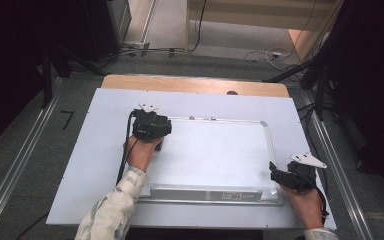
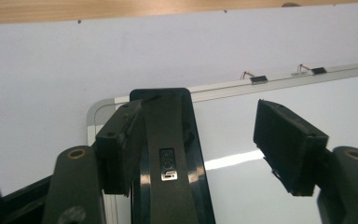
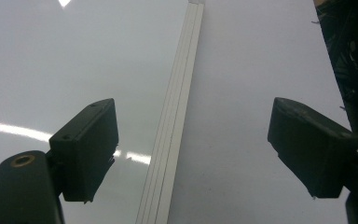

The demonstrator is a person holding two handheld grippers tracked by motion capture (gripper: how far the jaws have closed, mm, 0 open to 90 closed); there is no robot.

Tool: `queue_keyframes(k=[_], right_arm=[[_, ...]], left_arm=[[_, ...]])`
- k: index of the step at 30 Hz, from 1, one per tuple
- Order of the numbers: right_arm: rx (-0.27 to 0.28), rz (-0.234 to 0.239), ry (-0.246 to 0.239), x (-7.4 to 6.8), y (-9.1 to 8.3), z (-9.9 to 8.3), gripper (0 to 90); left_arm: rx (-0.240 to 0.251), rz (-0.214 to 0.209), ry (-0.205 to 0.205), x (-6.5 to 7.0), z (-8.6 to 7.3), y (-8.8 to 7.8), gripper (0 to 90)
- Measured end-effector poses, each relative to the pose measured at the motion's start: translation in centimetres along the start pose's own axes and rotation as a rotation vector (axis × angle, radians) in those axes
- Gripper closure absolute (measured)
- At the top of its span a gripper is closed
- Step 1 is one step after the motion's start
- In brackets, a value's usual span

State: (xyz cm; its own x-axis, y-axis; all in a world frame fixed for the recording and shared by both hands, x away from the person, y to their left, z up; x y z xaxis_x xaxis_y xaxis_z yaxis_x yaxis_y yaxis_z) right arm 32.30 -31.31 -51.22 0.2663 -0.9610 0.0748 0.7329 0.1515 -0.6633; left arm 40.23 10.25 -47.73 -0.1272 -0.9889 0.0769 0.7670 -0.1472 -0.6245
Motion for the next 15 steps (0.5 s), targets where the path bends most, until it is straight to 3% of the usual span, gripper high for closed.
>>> queue_keyframes(k=[6,15], right_arm=[[0.001,-0.002,0.003,0.0,0.0,0.0,14.8],[-0.001,-0.003,0.002,0.1,0.0,-0.1,14.8]], left_arm=[[0.049,0.004,-0.012,-0.5,0.3,-1.0,30.0],[0.06,-0.005,-0.016,-1.8,-0.2,-2.2,26.8]])
Point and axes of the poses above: each handheld gripper's, and its own axes: y roughly forward along the jaws, z roughly out of its top, x roughly to its right, the point moved 6 cm from there along y, roughly forward along the jaws, and after that the axes turned 4 degrees about z, right-handed, at the moved point
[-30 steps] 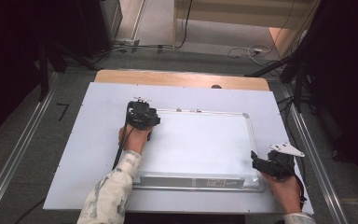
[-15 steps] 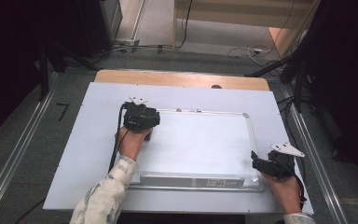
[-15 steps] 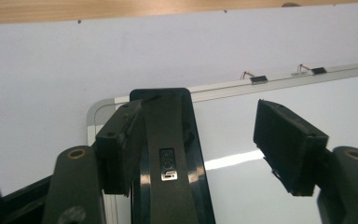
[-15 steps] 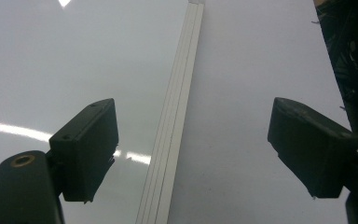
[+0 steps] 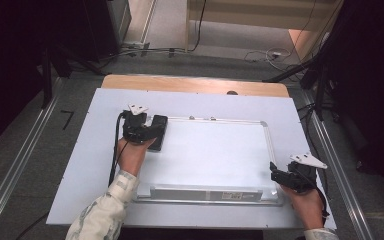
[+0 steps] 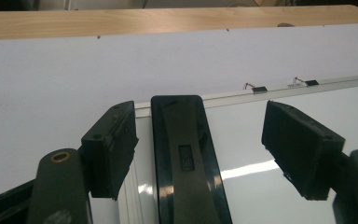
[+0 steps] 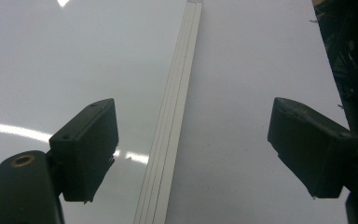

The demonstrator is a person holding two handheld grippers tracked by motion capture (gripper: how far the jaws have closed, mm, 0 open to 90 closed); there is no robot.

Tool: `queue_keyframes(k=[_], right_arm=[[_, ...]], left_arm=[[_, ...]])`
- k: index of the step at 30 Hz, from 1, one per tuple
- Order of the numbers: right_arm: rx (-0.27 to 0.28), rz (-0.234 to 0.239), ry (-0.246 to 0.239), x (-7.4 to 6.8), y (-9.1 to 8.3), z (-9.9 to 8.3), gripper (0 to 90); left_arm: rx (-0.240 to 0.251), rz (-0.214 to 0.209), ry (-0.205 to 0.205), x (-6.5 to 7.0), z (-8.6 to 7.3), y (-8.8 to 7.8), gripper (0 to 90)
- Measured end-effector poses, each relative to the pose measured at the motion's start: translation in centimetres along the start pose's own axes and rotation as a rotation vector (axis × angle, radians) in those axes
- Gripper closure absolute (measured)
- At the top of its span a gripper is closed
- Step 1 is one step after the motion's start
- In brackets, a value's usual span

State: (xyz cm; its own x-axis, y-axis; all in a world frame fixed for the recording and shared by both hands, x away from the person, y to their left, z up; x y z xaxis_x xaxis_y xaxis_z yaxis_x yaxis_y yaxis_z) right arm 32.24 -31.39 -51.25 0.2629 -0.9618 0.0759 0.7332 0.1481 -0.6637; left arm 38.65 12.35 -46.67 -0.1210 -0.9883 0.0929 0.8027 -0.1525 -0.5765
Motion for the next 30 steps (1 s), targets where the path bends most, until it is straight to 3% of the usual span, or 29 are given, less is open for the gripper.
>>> queue_keyframes(k=[9,18,22,30], right_arm=[[-0.001,-0.001,0.0,0.0,0.0,0.0,14.8],[0.002,0.002,-0.001,0.0,-0.1,0.0,14.8],[0.003,0.002,0.002,0.0,-0.2,0.0,14.8],[0.007,0.003,0.001,0.0,-0.2,0.0,14.8]], left_arm=[[0.014,0.009,0.013,-1.1,-0.5,-1.1,26.3],[0.005,0.023,-0.001,-3.1,-2.0,-2.1,26.3],[0.01,0.011,-0.028,-3.9,-2.5,-2.7,26.4],[0.005,0.023,-0.032,-5.0,-3.6,-3.4,26.4]])
Point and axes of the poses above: each handheld gripper's, and its own axes: y roughly forward along the jaws, z roughly out of its top, x roughly to its right, the point moved 6 cm from there along y, roughly forward along the jaws, and after that the axes turned 4 degrees about z, right-handed, at the moved point
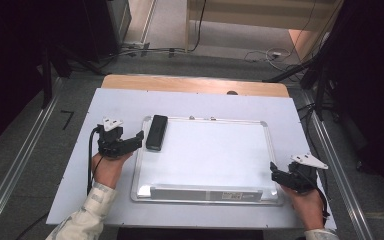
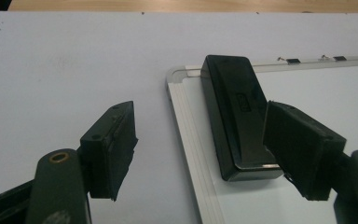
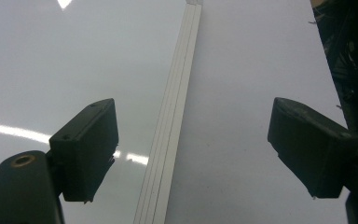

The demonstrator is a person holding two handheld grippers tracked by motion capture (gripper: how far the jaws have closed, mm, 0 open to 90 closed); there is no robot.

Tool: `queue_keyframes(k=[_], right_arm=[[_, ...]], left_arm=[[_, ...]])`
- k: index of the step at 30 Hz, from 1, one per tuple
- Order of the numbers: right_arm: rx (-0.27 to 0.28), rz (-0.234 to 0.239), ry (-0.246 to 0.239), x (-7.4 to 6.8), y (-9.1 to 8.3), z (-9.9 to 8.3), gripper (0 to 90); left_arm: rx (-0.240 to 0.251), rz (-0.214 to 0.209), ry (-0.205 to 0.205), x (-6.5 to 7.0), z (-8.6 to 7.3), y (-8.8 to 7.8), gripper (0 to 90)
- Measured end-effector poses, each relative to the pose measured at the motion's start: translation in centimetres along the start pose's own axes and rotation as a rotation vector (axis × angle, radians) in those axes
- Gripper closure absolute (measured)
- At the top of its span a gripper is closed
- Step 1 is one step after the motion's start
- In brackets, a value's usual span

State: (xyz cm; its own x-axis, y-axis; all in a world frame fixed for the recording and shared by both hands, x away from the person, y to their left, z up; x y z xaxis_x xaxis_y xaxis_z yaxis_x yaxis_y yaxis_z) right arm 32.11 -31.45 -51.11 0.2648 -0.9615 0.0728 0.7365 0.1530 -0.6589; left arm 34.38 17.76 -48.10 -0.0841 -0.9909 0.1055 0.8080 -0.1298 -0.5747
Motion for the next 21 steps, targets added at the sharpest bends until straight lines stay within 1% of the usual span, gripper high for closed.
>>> queue_keyframes(k=[10,13,15,19,21], right_arm=[[0.001,-0.001,0.002,0.0,-0.1,0.0,14.8],[0.001,-0.001,0.004,0.0,-0.1,0.0,14.8],[0.001,-0.001,0.002,0.0,-0.1,0.0,14.8],[0.001,-0.001,0.002,0.0,-0.1,0.0,14.8],[0.002,-0.002,0.002,0.0,-0.1,0.0,14.8]], left_arm=[[0.001,0.011,0.0,-1.0,-1.1,-1.2,26.3],[-0.005,0.015,0.003,-1.3,-1.5,-1.5,26.3],[-0.007,0.014,-0.002,-1.5,-1.7,-1.7,26.3],[-0.001,0.017,-0.003,-1.8,-2.2,-2.1,26.3],[-0.006,0.019,-0.001,-1.9,-2.5,-2.2,26.3]])
Point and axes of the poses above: each handheld gripper's, and its own axes: y roughly forward along the jaws, z roughly out of its top, x roughly to its right, the point moved 6 cm from there along y, roughly forward along the jaws, and after that the axes turned 4 degrees about z, right-handed, at the moved point
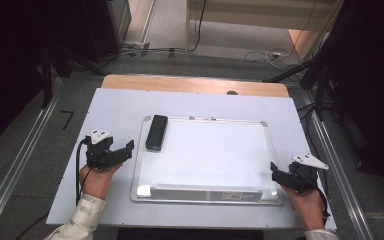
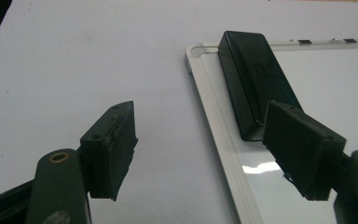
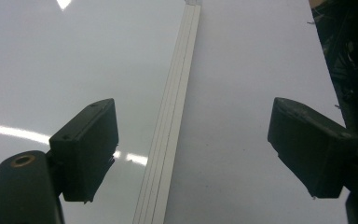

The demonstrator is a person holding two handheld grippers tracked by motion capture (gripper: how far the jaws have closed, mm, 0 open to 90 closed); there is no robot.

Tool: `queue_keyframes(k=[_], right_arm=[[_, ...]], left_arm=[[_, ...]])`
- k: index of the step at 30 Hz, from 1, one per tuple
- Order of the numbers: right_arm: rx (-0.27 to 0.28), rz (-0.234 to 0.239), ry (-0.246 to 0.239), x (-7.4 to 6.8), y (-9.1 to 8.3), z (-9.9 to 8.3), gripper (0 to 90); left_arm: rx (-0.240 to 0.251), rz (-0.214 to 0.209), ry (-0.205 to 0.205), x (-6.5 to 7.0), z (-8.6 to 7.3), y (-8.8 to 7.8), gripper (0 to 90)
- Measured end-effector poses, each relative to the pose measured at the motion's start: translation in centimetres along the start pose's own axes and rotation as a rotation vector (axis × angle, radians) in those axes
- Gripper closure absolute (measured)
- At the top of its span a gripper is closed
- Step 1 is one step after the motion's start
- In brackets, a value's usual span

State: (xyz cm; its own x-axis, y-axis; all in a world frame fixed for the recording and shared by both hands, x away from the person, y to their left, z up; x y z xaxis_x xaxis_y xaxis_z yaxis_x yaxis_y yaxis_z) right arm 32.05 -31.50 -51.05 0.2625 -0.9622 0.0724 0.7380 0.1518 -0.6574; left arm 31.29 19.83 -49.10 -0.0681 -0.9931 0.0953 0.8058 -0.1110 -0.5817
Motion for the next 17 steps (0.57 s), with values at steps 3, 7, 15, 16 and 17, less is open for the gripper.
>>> queue_keyframes(k=[3,7,15,16,17], right_arm=[[0.0,0.0,0.0,0.0,0.0,0.0,14.8],[-0.001,-0.001,0.0,0.0,0.0,0.0,14.8],[0.0,-0.003,0.0,0.0,0.0,0.0,14.8],[0.001,-0.003,0.0,0.0,0.0,0.0,14.8],[0.001,-0.003,0.0,0.1,0.0,0.0,14.8]], left_arm=[[0.001,0.004,-0.004,-0.4,-0.3,-0.3,26.3],[-0.003,0.017,-0.008,-1.2,-0.8,-0.8,26.3],[-0.006,0.039,-0.024,-2.6,-1.7,-1.3,26.3],[-0.01,0.045,-0.024,-2.7,-1.9,-1.3,26.3],[-0.01,0.058,-0.023,-2.9,-2.1,-1.2,26.3]])
Point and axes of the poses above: each handheld gripper's, and its own axes: y roughly forward along the jaws, z roughly out of its top, x roughly to its right, the point moved 6 cm from there along y, roughly forward along the jaws, and after that the axes turned 4 degrees about z, right-handed, at the moved point
